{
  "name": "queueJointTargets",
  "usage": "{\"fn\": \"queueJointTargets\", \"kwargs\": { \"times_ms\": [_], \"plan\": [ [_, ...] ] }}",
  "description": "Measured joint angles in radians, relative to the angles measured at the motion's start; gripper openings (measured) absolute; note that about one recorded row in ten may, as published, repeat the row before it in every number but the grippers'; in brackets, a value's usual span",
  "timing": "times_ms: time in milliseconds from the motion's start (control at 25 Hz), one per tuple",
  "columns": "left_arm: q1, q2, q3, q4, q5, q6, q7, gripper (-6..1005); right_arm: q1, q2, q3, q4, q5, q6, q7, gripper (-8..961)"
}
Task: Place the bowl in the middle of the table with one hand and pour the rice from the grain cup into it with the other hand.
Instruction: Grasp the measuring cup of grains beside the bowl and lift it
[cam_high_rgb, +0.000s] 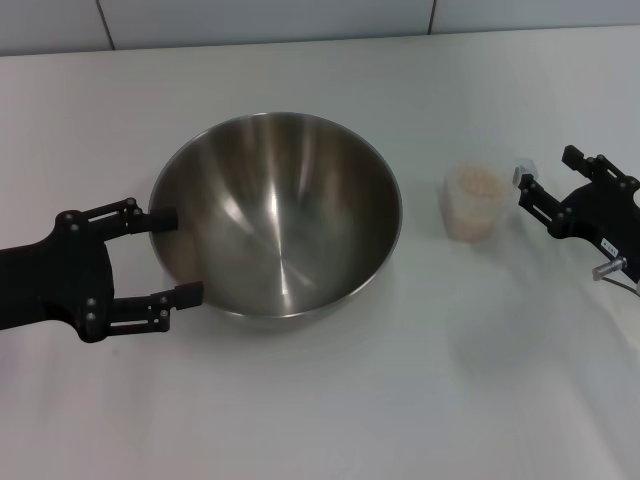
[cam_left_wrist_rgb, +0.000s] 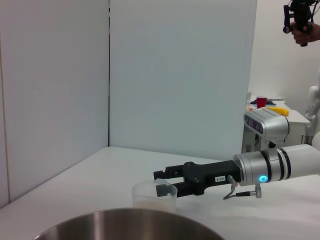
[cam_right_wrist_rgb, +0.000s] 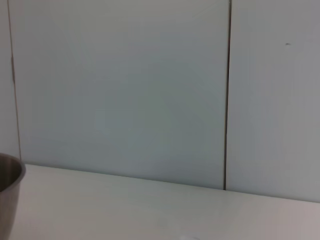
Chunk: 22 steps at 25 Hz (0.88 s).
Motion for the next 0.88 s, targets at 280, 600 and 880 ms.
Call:
{"fn": "queueJointTargets", "kwargs": {
  "times_ms": [280, 600, 880],
  "plan": [
    [-0.001, -0.002, 0.000, 0.000, 0.000, -0.008, 0.000, 844, 0.005, 0.000, 0.001, 0.000, 0.000, 0.001, -0.007, 591],
    [-0.002, -0.003, 0.000, 0.000, 0.000, -0.014, 0.000, 844, 0.009, 0.000, 0.003, 0.000, 0.000, 0.001, -0.008, 578],
    [-0.002, -0.004, 0.000, 0.000, 0.000, -0.014, 0.000, 844, 0.012, 0.000, 0.003, 0.000, 0.000, 0.001, -0.009, 567]
  ]
}}
